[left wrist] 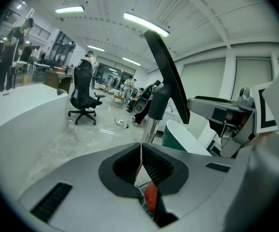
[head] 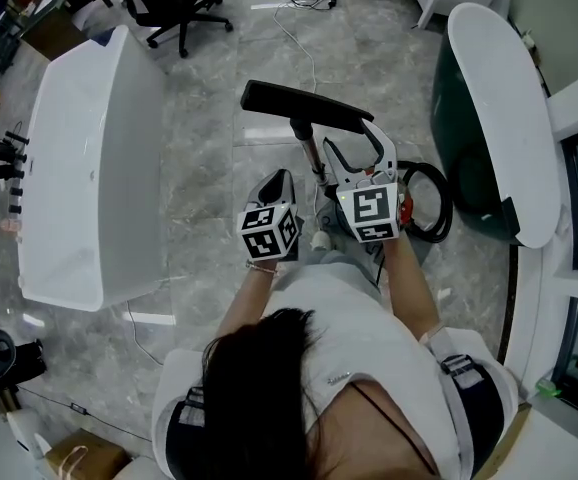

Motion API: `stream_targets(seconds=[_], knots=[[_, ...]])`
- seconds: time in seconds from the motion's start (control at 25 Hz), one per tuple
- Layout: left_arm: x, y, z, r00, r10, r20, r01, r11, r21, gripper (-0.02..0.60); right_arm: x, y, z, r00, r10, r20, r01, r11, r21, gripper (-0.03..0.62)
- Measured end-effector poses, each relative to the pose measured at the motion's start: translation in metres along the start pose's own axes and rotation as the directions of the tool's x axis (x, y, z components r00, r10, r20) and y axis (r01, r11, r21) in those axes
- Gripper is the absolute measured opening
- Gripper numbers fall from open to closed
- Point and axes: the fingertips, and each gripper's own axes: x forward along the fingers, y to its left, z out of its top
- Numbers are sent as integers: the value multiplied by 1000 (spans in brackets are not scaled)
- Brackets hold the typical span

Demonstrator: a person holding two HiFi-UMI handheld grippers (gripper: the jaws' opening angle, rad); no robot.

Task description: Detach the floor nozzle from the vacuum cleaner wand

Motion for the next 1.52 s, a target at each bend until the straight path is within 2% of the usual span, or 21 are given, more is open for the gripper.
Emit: stream_targets(seconds=[0.2,0.4,0.56,0.96,1.36,1.52], knots=[[10,4,6,1000,14,2,-14,1000,-3,11,17,3,-4,996,58,-73,-69,983,-167,285],[16,5,13,1000,24,8,-24,1000,-4,11,28,-4,-1,996,44,-73,-59,972,-227,295],[22,8,15,999,32,10,-32,999,-7,11,39,-3,-2,993,65,-98,-91,953,-289,301],[30,12,16,998,58,18,-58,998,-13,11,61,-1,-2,988,86,-132,-131,914,-383,302],[28,21,14,997,76,22,-76,997,-15,11,77,1,-1,987,74,-142,-130,887,-442,301],[29,22,12,998,68,18,-67,998,-19,11,82,5,-2,982,100,-160,-161,883,-441,263]])
